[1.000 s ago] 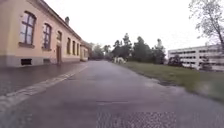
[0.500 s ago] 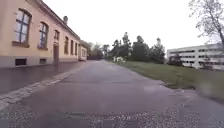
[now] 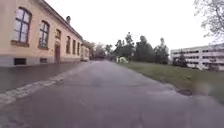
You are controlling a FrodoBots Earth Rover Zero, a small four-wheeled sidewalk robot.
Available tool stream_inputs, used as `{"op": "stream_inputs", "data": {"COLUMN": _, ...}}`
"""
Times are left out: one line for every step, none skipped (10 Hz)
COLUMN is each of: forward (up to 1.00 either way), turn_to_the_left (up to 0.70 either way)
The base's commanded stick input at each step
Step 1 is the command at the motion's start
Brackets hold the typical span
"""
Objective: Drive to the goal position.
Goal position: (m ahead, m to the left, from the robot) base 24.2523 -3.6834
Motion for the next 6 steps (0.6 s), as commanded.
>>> {"op": "stream_inputs", "data": {"forward": 1.00, "turn_to_the_left": 0.00}}
{"op": "stream_inputs", "data": {"forward": 1.00, "turn_to_the_left": 0.00}}
{"op": "stream_inputs", "data": {"forward": 1.00, "turn_to_the_left": 0.00}}
{"op": "stream_inputs", "data": {"forward": 1.00, "turn_to_the_left": 0.00}}
{"op": "stream_inputs", "data": {"forward": 1.00, "turn_to_the_left": 0.00}}
{"op": "stream_inputs", "data": {"forward": 1.00, "turn_to_the_left": 0.00}}
